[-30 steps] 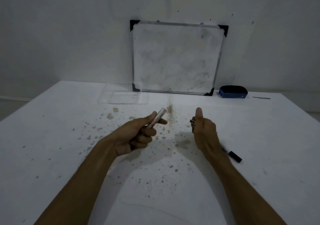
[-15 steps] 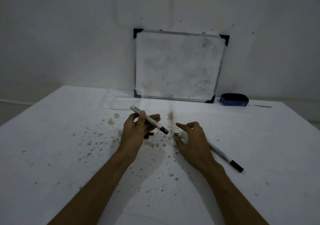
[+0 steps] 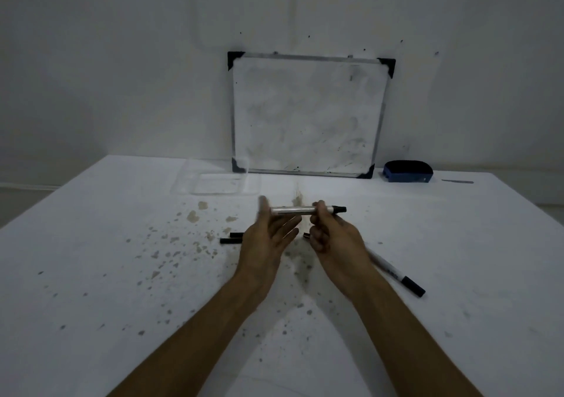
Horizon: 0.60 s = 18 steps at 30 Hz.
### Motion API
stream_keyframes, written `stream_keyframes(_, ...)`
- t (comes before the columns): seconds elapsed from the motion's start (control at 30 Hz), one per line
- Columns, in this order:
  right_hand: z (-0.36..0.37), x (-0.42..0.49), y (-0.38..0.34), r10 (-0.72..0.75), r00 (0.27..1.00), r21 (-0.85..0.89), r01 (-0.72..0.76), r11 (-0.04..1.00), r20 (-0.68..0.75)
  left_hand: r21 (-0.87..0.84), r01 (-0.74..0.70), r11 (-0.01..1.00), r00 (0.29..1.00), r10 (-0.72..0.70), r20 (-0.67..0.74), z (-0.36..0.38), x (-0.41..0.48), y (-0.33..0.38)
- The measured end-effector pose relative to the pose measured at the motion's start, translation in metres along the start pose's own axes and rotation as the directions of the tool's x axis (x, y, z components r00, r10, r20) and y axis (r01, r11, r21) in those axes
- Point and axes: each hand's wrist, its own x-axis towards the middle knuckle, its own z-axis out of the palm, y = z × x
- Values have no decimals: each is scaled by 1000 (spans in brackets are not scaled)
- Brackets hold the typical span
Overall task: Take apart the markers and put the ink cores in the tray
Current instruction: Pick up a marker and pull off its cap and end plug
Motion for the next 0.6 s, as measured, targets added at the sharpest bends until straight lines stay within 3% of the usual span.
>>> stream_keyframes(0.07, -1, -2, -8, -85, 994, -112, 76, 991, -73, -177, 170, 969, 985, -160, 68, -5, 2, 4)
stream_keyframes(0.13, -1, -5, -19, -228, 966, -310, 182, 933, -119, -231, 258, 938, 964, -233, 130, -10, 4, 7)
stream_keyframes(0.2, 0, -11, -25, -439, 896, -501, 348, 792, -72, -250, 317, 915, 946, -286, 153, -15, 7, 6)
stream_keyframes(0.27, 4, -21, -24, -607, 788, -604, 535, 591, 103, -247, 363, 898, 930, -333, 156, -14, 11, 5)
stream_keyframes(0.3, 6, -25, -17, -605, 763, -649, 582, 490, 227, -231, 381, 895, 923, -351, 160, -13, 12, 5)
stream_keyframes(0.37, 7, -28, 5, -444, 781, -758, 588, 284, 440, -194, 399, 896, 914, -370, 167, -12, 18, 2)
stream_keyframes(0.43, 7, -22, 18, -371, 804, -828, 542, 139, 464, -178, 409, 895, 910, -384, 158, -13, 19, 1)
stream_keyframes(0.5, 9, -19, 13, -443, 794, -837, 525, 152, 417, -168, 407, 898, 909, -380, 172, -14, 19, 3)
stream_keyframes(0.6, 11, -22, 2, -598, 723, -761, 590, 271, 347, -151, 392, 908, 914, -364, 180, -10, 18, 4)
